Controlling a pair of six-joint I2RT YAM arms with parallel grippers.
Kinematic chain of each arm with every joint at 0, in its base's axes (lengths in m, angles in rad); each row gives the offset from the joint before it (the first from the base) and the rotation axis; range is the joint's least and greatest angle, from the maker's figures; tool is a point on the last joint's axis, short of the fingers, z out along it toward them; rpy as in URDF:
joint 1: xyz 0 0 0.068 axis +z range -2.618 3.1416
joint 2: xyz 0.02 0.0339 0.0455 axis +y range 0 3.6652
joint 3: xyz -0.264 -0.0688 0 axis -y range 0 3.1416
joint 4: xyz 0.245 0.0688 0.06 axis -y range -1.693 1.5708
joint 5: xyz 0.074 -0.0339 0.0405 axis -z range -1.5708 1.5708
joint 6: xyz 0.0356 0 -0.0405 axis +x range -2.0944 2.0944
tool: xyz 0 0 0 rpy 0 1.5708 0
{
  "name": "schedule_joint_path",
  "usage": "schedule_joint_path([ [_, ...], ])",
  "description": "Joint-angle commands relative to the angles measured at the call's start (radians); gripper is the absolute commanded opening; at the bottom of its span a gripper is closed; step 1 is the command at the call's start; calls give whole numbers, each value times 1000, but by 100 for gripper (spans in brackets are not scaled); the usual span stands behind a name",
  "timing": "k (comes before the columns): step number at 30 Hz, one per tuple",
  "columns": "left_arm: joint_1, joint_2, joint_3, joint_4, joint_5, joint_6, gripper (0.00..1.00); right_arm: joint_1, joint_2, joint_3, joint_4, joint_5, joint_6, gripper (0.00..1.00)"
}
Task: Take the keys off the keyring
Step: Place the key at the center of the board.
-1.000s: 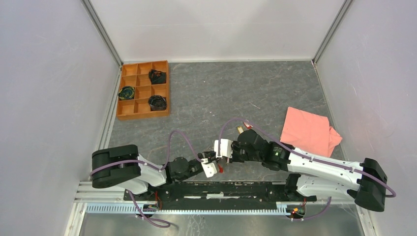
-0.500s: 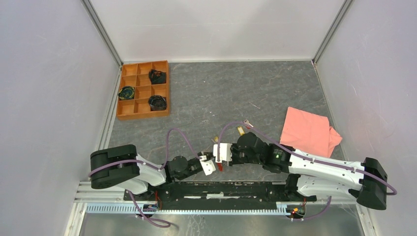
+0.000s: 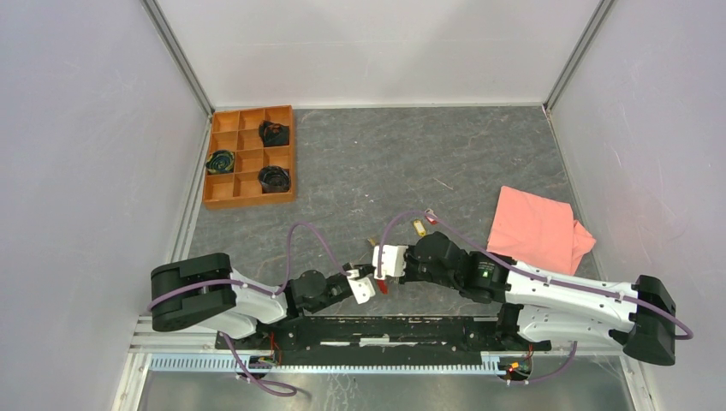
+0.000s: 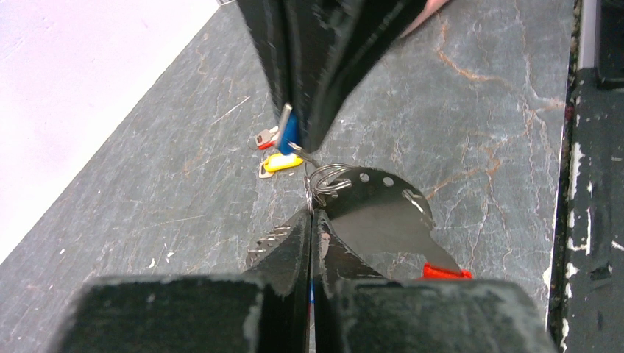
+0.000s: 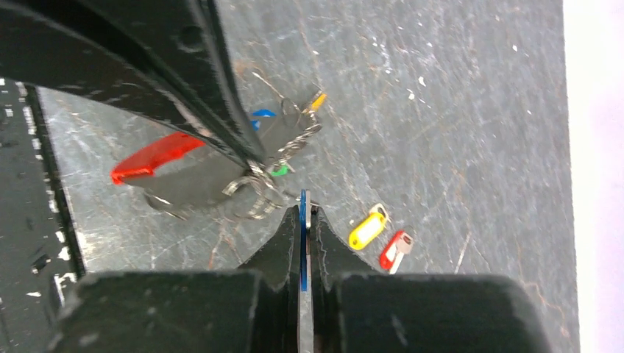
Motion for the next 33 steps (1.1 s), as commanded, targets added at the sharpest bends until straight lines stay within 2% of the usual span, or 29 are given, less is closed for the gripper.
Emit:
schedule_joint_path([
  [1, -2, -12, -7, 28, -11, 99, 2, 2, -22, 5, 34, 106, 16, 0],
  [10, -3, -24, -23, 33, -20, 111, 2, -10, 33, 2, 40, 166, 36, 0],
  [13, -2, -10, -15, 35, -76, 63, 2, -52, 56, -2, 59, 177, 77, 0],
  [18, 34, 16, 13, 32, -197, -119, 2, -165, 119, -27, 148, 171, 193, 0],
  [20, 68, 10, 39, -22, -246, -211, 2, -233, 151, -43, 197, 139, 250, 0],
  [25, 171, -25, 112, -259, -240, -354, 2, -397, 234, -78, 288, 89, 375, 0],
  [33, 287, -35, 171, -422, -221, -566, 2, -532, 275, -188, 378, 62, 462, 0],
])
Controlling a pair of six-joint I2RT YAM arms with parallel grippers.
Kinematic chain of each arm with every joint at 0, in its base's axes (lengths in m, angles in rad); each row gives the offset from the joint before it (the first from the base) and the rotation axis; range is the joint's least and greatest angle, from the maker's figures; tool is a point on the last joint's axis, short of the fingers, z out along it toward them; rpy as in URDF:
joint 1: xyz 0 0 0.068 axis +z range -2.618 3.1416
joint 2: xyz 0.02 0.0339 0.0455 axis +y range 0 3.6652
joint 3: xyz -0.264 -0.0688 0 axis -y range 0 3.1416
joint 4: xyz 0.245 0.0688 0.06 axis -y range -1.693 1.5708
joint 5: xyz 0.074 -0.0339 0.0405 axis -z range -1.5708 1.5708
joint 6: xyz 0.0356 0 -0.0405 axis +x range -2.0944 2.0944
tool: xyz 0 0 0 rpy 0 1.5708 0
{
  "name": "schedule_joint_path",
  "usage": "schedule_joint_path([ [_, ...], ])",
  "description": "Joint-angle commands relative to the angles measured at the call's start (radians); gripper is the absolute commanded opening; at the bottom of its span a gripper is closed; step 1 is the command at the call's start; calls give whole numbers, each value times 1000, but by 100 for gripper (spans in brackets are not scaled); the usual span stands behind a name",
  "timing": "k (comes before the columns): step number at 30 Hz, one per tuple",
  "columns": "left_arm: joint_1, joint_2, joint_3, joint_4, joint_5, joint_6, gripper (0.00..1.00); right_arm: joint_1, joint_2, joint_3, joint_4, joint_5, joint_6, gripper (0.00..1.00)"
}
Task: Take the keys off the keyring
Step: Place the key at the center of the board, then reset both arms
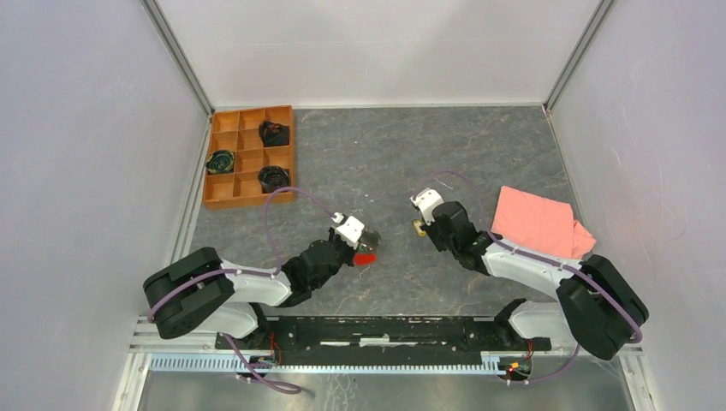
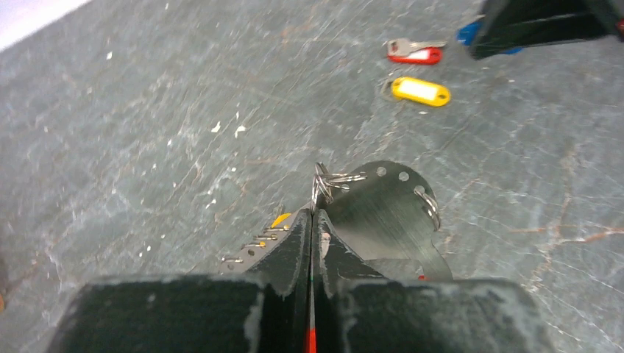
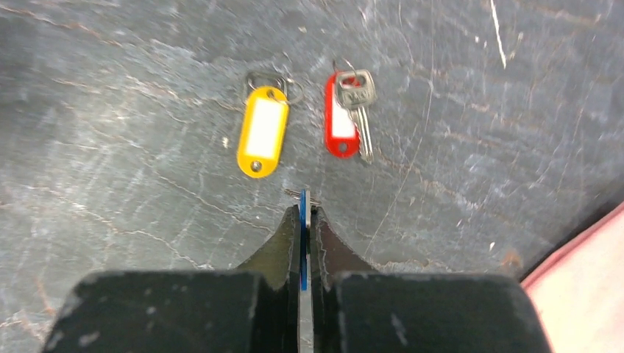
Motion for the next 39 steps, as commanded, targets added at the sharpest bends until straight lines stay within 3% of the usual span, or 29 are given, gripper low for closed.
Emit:
schedule_joint_path([
  [1, 43, -20, 57, -96, -9, -193, 2, -42, 6, -50, 92, -24, 76, 0],
  [5, 63, -15, 89, -146, -1, -242, 11, -63, -9, -97, 111, -32, 106, 0],
  [7, 70, -17, 102, -166, 4, -259, 23, -71, -25, -110, 118, -37, 114, 1],
  [17, 78, -116, 197, -374, -15, -327, 69, -76, -141, -120, 100, -9, 125, 37],
  [21, 78, -179, 256, -484, -22, -345, 99, -78, -209, -108, 80, -2, 130, 44],
  [23, 78, -214, 285, -544, -34, -358, 100, -78, -250, -102, 80, 5, 131, 48],
  [25, 79, -248, 319, -615, -68, -389, 100, -78, -299, -93, 82, 15, 127, 70],
  [27, 80, -278, 362, -703, -96, -403, 100, -76, -350, -77, 82, 27, 117, 97],
  [39, 78, -332, 535, -987, -176, -457, 100, -78, -523, -21, 100, 53, 55, 98],
])
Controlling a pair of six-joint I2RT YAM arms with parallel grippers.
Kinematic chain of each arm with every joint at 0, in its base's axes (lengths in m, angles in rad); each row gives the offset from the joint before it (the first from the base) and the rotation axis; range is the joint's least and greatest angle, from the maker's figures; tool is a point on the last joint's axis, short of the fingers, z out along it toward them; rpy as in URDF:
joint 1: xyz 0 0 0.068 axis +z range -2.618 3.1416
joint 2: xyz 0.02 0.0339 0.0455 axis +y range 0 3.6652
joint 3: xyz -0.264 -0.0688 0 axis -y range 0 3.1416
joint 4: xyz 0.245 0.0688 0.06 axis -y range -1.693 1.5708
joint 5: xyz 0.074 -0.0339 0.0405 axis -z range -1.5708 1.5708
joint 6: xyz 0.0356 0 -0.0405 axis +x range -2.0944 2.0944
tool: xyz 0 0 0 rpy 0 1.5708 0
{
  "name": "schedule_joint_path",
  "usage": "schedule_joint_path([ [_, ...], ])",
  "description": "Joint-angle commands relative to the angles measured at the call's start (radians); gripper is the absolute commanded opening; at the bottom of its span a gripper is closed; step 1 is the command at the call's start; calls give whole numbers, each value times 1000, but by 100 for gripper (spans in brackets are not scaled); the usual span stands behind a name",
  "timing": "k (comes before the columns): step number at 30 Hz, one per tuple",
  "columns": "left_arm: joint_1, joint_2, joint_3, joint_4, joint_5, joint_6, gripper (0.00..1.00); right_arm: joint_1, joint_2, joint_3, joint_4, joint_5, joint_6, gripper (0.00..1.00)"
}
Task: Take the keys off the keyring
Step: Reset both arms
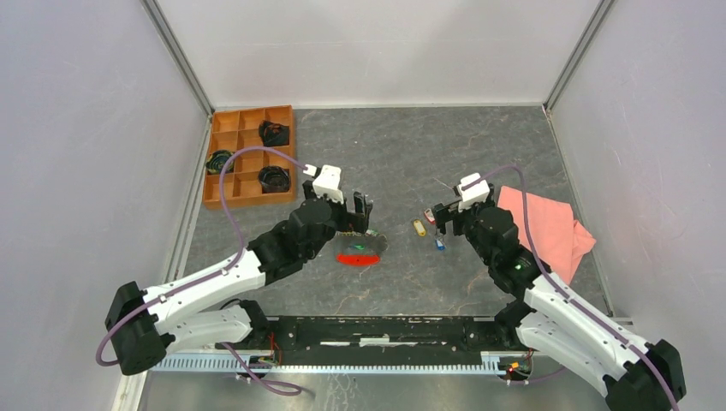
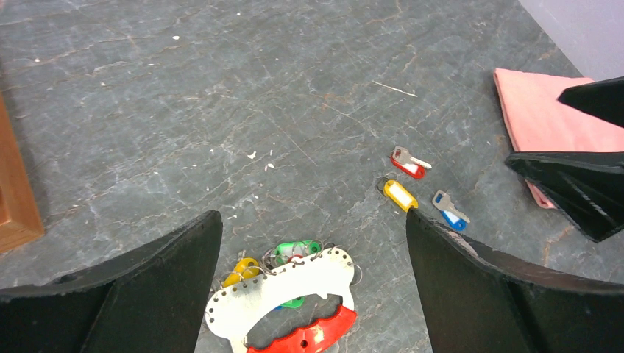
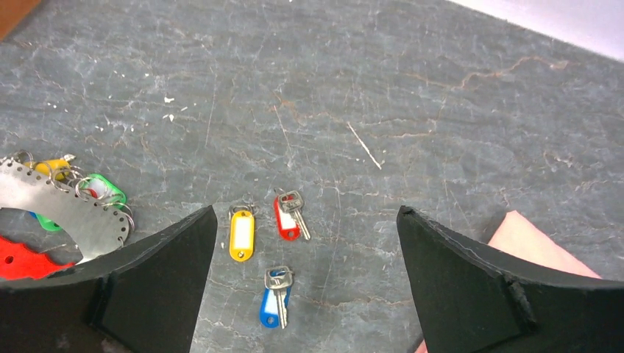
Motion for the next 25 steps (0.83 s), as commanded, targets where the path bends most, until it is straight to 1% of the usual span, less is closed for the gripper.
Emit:
schedule_joint_path([
  [1, 5, -8, 73, -127, -71, -76, 100, -3, -41, 45, 34, 24, -41, 98],
  [3, 5, -8, 81, -136, -68, -78, 100, -2, -49, 48, 35, 26, -48, 98],
  [11, 3, -17, 90, -161, -148, -110, 100, -3, -64, 46, 29, 39, -63, 98],
  [20, -12, 3, 103, -187, -203, -132, 100, -3, -73, 38, 28, 43, -69, 98],
  [25, -24, 6, 104, -191, -231, -121, 100, -2, -83, 29, 27, 47, -70, 98],
])
